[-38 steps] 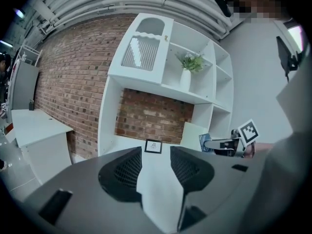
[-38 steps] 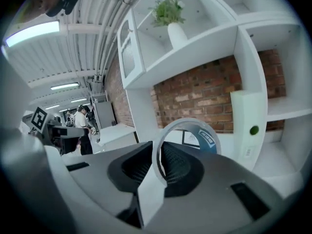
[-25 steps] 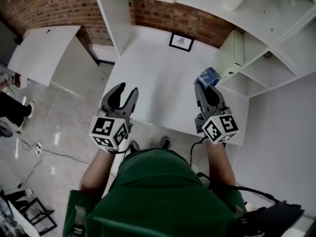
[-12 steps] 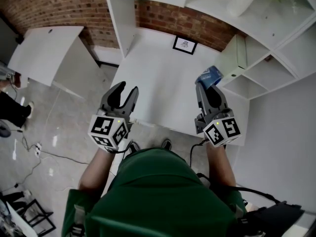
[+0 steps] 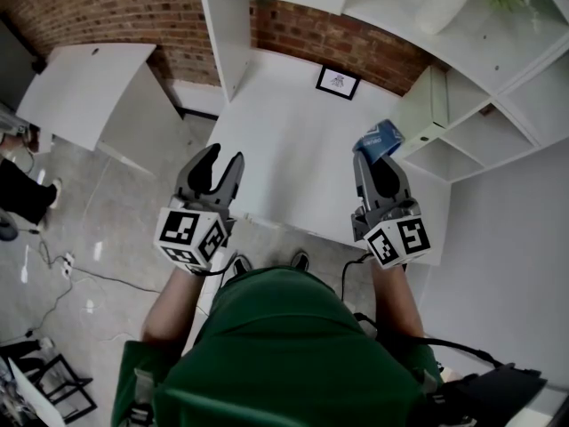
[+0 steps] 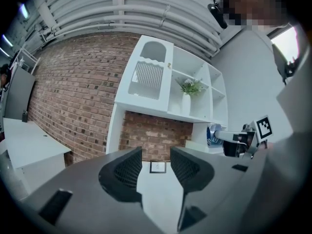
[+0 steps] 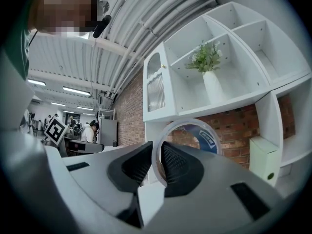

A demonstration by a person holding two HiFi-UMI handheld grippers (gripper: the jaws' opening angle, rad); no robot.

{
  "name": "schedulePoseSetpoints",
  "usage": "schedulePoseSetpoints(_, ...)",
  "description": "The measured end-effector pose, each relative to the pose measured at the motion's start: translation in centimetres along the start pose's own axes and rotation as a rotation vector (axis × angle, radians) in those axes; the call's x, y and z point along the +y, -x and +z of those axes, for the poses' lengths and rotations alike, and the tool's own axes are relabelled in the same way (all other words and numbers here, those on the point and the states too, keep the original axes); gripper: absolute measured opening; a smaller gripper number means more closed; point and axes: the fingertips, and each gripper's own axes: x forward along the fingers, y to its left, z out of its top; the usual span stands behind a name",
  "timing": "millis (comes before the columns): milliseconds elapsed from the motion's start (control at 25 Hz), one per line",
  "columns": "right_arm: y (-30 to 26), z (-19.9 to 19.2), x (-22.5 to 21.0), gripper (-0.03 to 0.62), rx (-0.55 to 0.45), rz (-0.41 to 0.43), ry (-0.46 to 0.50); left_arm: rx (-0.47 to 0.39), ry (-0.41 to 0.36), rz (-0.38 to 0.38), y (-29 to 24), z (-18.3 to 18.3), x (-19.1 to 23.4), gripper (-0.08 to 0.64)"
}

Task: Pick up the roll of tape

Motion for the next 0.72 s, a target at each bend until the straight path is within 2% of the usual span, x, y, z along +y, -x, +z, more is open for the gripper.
schedulePoseSetpoints(160,0.2,-0.1,0.5,0.071,0.001,0.022,0.039,-0.016,0.001,0.019,0.3,0.3,0.3,0.193)
schedulePoseSetpoints(720,0.5,-0.9,-0.4,0.071,0.017,0.052,0.047,-0.018,0.005,0.035,-0.5,-0.5,-0.8,0.193)
